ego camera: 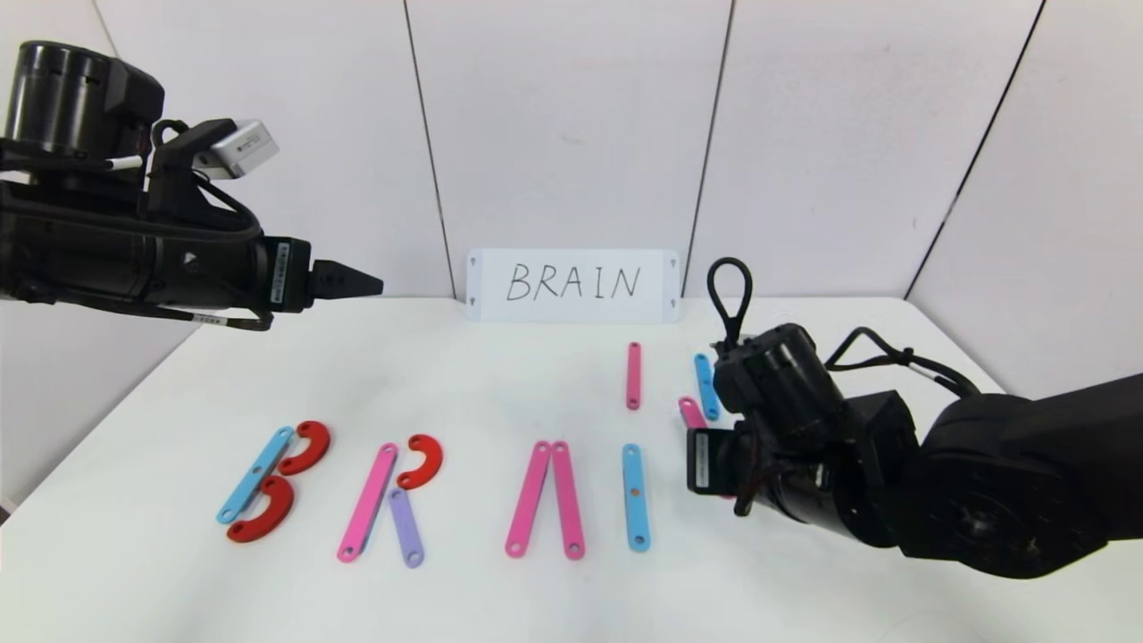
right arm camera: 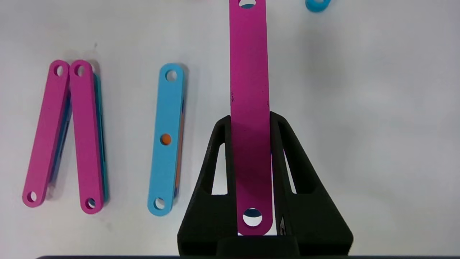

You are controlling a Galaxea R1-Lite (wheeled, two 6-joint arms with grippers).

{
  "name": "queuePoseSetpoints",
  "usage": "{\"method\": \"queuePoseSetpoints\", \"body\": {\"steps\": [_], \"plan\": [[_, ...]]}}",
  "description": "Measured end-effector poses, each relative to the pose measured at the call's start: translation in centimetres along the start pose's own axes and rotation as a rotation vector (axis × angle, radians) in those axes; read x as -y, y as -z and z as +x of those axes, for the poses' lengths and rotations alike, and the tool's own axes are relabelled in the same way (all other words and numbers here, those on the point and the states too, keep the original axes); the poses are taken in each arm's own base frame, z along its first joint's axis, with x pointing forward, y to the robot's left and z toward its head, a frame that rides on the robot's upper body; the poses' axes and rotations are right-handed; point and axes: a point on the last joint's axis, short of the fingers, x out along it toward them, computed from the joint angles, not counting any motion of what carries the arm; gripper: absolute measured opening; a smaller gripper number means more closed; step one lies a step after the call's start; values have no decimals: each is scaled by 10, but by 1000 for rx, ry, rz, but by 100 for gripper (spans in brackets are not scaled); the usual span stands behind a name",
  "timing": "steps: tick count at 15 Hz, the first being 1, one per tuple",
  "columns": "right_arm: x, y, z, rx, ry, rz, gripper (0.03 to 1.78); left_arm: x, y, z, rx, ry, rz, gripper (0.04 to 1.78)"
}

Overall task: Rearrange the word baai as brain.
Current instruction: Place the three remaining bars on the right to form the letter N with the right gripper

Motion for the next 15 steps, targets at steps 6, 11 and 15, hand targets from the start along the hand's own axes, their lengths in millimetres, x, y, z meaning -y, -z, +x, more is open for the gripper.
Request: {"method": "queuePoseSetpoints", "body": {"steps": [6, 11, 15], "plan": [[7, 17, 7, -23, 10, 19, 30, 0, 1, 2, -8, 0, -1, 174], [6, 24, 20, -53, 35, 34, 30, 0, 2, 3, -13, 2, 0, 174], [7, 25, 23, -60, 44, 32, 30, 0, 2, 5, -17, 3, 1, 174]]}}
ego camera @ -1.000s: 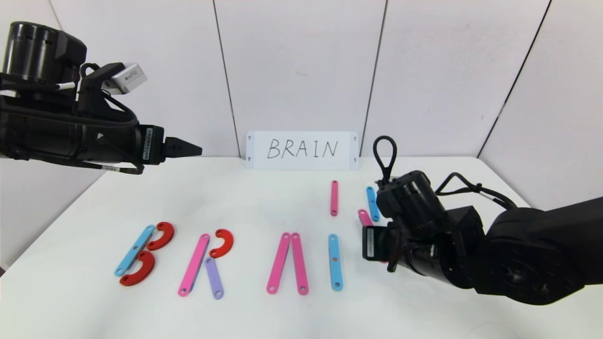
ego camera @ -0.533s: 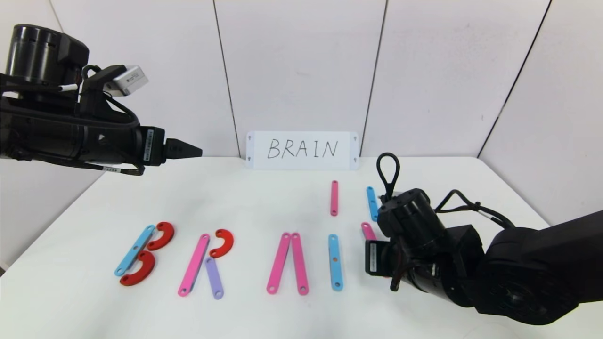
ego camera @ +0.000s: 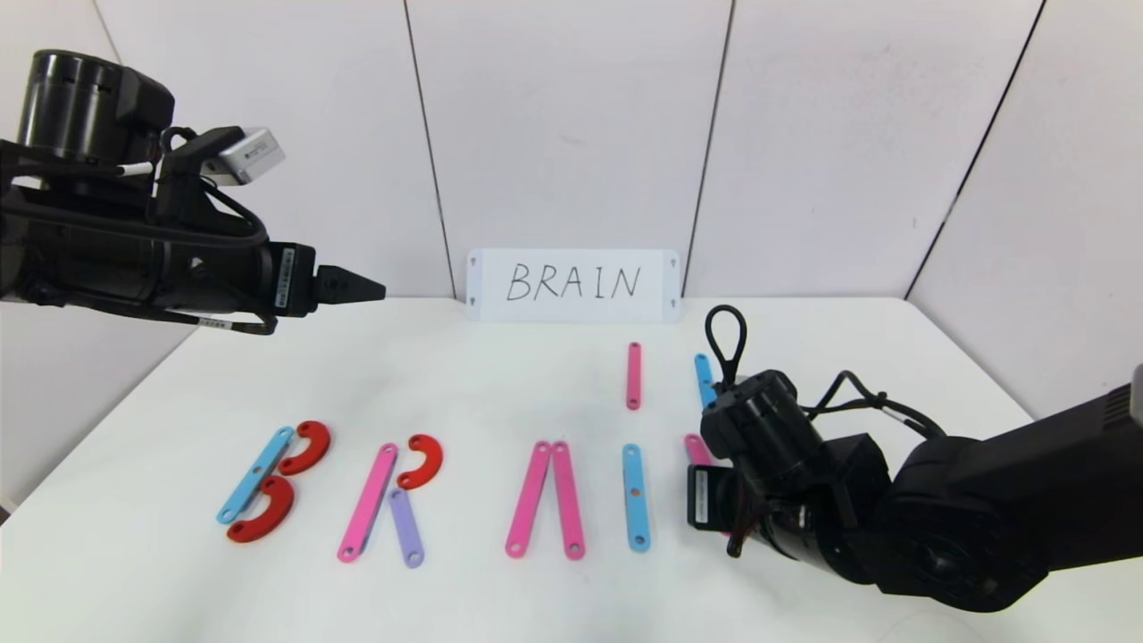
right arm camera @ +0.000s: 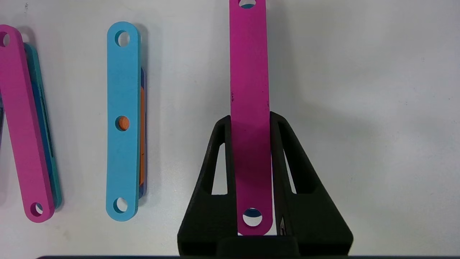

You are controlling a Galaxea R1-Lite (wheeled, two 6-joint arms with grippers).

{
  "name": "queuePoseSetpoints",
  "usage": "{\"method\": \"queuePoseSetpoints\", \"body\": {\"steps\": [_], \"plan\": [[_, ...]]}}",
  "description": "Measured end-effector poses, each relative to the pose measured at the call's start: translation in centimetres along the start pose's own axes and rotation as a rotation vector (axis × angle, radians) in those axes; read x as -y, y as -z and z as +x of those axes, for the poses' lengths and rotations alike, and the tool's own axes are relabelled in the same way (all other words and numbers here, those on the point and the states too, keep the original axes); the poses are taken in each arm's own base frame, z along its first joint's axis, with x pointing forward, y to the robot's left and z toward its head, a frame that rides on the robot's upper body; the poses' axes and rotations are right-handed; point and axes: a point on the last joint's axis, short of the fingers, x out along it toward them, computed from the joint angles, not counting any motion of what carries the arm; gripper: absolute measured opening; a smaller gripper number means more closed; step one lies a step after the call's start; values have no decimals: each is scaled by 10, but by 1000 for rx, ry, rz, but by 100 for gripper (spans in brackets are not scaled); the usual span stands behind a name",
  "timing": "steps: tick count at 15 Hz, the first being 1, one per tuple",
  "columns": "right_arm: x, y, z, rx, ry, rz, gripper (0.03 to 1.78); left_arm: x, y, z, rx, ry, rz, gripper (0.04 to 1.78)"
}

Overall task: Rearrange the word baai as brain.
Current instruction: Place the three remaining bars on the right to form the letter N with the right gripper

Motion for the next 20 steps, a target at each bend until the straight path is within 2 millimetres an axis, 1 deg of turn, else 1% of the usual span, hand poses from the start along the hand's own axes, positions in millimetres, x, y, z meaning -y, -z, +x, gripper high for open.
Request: {"method": "queuePoseSetpoints", "body": {"steps": [1, 3, 5, 7, 9, 11, 12, 14, 15, 17, 20], "plan": [[0, 0, 0, -2, 1, -2, 31, 0, 0, 0, -1, 0, 0, 174], [1, 0, 1, -4, 5, 2, 40, 0, 0, 0, -1, 1, 1, 174], [2, 0, 2, -5, 8, 4, 58, 0, 0, 1, -2, 1, 2, 174], [3, 0, 3, -6, 8, 5, 89, 0, 1, 1, -4, 2, 2, 174], [3, -1, 3, -5, 10, 7, 125, 1, 1, 1, -6, 5, 4, 174], [5, -4, 2, 4, 12, 18, 151, 2, 1, 1, -6, 6, 5, 174], [7, -7, 2, 11, 14, 25, 159, 2, 1, 2, -7, 6, 5, 174], [11, -18, 1, 31, 14, 45, 171, 2, 1, 2, -8, 8, 7, 174], [13, -25, 0, 44, 12, 56, 174, 3, 2, 2, -9, 10, 6, 174], [21, -41, 2, 71, 21, 51, 174, 3, 2, 2, -9, 10, 7, 174], [30, -64, 12, 93, 18, -10, 174, 3, 2, 2, -9, 11, 8, 174]]}}
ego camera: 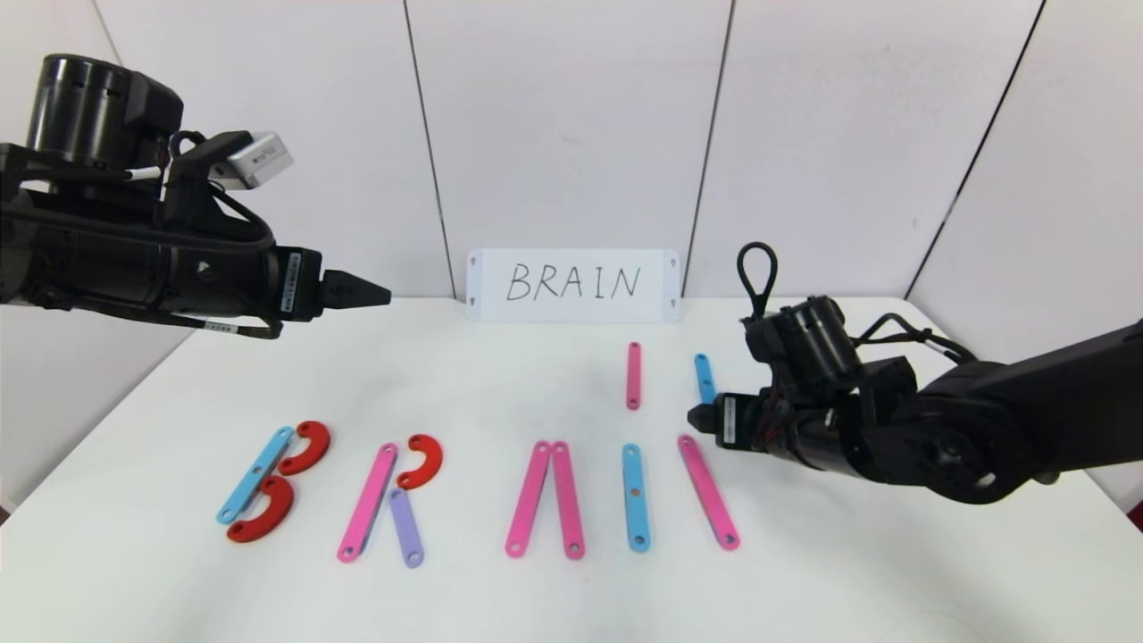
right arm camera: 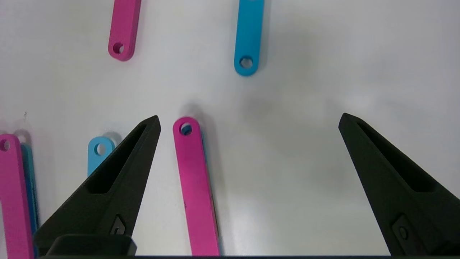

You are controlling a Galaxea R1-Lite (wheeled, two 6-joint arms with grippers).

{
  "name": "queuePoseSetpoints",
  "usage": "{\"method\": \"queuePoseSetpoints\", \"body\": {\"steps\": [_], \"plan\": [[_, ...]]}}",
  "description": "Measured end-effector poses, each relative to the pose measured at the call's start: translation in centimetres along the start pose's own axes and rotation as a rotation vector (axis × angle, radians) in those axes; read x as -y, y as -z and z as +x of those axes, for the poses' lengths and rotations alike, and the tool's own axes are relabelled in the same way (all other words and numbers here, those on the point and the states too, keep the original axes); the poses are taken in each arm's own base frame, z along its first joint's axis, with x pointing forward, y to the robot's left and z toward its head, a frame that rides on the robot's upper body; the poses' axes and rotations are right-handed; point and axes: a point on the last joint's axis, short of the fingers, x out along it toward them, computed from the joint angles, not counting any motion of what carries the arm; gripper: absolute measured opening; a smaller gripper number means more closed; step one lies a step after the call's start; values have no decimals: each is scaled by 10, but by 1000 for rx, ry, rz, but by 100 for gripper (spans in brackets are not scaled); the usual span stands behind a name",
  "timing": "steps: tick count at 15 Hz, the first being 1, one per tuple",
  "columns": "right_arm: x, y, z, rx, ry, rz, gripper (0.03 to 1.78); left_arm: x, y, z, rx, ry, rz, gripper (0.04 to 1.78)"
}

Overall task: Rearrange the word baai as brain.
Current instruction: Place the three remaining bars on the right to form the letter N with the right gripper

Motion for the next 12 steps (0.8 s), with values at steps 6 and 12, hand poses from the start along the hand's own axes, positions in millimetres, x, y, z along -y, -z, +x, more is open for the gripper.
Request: {"method": "queuePoseSetpoints", "body": {"steps": [6, 12], "plan": [[5, -34, 45, 37, 36, -72, 174, 1, 1, 1, -5, 4, 3, 174], [10, -44, 88, 23, 67, -62, 174, 2, 1, 1, -5, 4, 4, 174]]}}
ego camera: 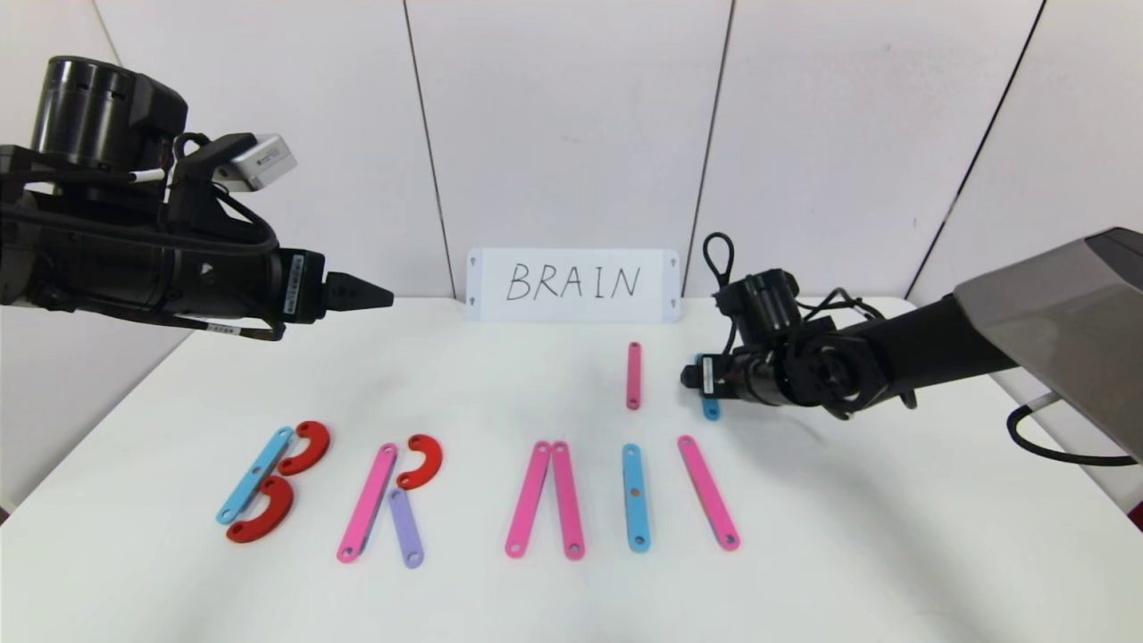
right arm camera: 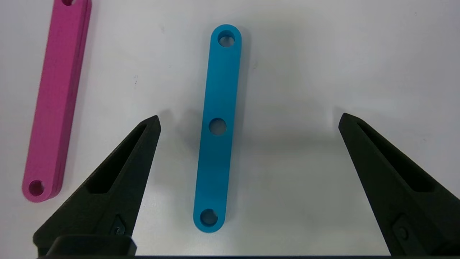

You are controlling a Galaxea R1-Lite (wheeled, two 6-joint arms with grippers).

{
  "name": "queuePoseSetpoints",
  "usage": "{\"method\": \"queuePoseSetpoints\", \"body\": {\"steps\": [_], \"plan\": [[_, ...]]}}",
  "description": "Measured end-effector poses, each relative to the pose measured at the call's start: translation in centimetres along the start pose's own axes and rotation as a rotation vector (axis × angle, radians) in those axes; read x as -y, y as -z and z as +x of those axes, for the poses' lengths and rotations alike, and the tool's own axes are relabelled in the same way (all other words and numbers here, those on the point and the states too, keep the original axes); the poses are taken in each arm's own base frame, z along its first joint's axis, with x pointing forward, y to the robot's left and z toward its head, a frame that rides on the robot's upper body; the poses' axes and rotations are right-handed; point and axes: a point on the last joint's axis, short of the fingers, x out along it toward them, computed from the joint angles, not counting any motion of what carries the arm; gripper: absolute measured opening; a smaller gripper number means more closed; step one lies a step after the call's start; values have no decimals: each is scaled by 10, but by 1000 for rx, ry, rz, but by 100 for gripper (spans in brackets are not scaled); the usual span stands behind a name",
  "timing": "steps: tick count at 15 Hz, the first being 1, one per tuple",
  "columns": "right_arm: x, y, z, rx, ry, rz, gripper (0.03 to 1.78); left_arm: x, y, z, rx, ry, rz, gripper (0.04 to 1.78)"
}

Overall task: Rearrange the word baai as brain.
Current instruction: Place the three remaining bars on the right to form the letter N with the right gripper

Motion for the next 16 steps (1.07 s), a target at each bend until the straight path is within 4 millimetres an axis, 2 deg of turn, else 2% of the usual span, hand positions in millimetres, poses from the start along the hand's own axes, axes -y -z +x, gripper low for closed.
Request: {"method": "queuePoseSetpoints", "body": {"steps": [2, 5, 7, 11, 12, 13, 16], "plan": [[0, 1, 7, -3, 3, 1, 171, 0, 0, 0, 0, 0, 0, 174], [-4, 4, 11, -6, -1, -2, 148, 0, 0, 0, -1, 0, 0, 174], [-6, 5, 11, -9, -4, -6, 121, 0, 0, 0, -1, 1, 0, 174], [-6, 6, 12, -14, -4, -4, 51, 0, 0, 0, -2, 3, 1, 174], [-6, 6, 12, -15, -8, -3, 39, 1, 0, 1, -3, 3, 0, 174], [-6, 7, 12, -18, -10, -1, 30, 1, 0, 1, -3, 4, 1, 174], [-5, 7, 12, -22, -9, 1, 28, 2, 1, 1, -5, 7, 4, 174]]}}
